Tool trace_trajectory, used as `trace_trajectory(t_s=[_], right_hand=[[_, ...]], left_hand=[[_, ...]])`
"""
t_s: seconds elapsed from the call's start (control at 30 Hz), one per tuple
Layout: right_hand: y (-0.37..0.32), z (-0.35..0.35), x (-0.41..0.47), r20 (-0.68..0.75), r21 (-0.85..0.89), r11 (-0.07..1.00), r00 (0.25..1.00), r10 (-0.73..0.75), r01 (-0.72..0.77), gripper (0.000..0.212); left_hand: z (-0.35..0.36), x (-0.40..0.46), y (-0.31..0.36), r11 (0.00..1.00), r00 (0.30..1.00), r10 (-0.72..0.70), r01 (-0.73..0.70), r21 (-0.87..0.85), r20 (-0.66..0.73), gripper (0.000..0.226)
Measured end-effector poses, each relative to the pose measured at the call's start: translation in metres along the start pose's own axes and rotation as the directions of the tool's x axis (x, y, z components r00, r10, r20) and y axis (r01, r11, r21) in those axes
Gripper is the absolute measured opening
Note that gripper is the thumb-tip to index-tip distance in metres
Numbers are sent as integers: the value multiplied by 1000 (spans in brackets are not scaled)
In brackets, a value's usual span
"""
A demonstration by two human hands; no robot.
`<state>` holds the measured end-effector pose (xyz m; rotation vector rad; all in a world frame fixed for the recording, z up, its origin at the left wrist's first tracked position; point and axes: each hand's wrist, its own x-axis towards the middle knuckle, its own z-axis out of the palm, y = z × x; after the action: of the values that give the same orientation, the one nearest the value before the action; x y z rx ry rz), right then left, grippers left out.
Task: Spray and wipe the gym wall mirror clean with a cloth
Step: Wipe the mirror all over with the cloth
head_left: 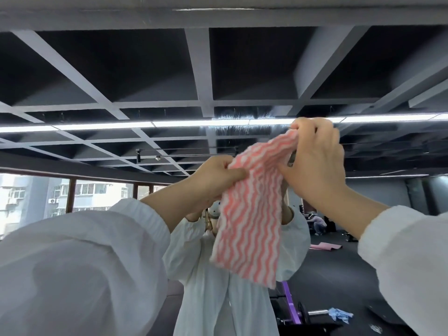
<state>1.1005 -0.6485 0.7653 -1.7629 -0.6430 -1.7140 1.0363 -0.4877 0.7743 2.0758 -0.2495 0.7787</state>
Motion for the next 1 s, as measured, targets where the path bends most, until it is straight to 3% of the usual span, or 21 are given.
trace_trajectory(t_s=[0.03, 0.07, 0.1, 0.17, 0.23, 0.27, 0.33, 0.43, 0.53, 0.6, 0.67, 0.73, 0.83, 1.0], right_hand=[[-4, -5, -1, -29, 122, 992, 999, 37, -33, 25], [-8, -8, -2, 58, 276, 955, 994, 94, -107, 20], [-14, -11, -2, 240, 398, 888, 961, 141, -230, 19], [-26, -12, -3, 581, 478, 734, 800, 148, -483, 33], [-36, -13, -5, 701, 469, 675, 705, 108, -569, 53], [-39, -15, -5, 699, 470, 686, 709, 95, -555, 55], [-41, -20, -4, 677, 452, 733, 731, 90, -509, 39], [-36, -24, 0, 716, 438, 718, 693, 86, -541, 19], [-27, -30, 7, 766, 456, 616, 636, 96, -643, 12], [-16, -38, 14, 787, 497, 488, 609, 93, -717, 10], [-2, -46, 20, 794, 543, 362, 604, 73, -758, 10], [12, -47, 25, 767, 560, 299, 620, 165, -773, 12], [25, -45, 28, 707, 637, 124, 641, 299, -761, 19], [31, -51, 27, 689, 655, 148, 667, 283, -741, 18]], left_hand=[[0, 0, -1, 997, 999, -28, 25, -73, -45, 22], [2, -1, 0, 988, 996, -55, 44, -150, -65, 25], [3, -3, 3, 976, 995, -72, 56, -211, -71, 25], [8, -5, 8, 955, 995, -76, 55, -292, -62, 24], [11, -7, 11, 939, 997, -59, 37, -343, -54, 22], [10, -9, 13, 930, 998, -46, 27, -366, -42, 21], [6, -12, 15, 913, 1000, -21, 26, -407, 16, 21], [-1, -18, 19, 913, 997, -29, 57, -403, 75, 14], [-13, -19, 22, 916, 995, -95, 74, -393, -36, 20], [-27, -20, 22, 935, 979, -159, 107, -339, -130, 27], [-42, -20, 18, 905, 960, -232, 154, -397, -155, 29], [-55, -21, 12, 856, 953, -267, 166, -489, -143, 26], [-69, -23, 7, 853, 951, -244, 117, -508, -191, 29], [-84, -26, 14, 872, 961, -156, 25, -489, -229, 21]])
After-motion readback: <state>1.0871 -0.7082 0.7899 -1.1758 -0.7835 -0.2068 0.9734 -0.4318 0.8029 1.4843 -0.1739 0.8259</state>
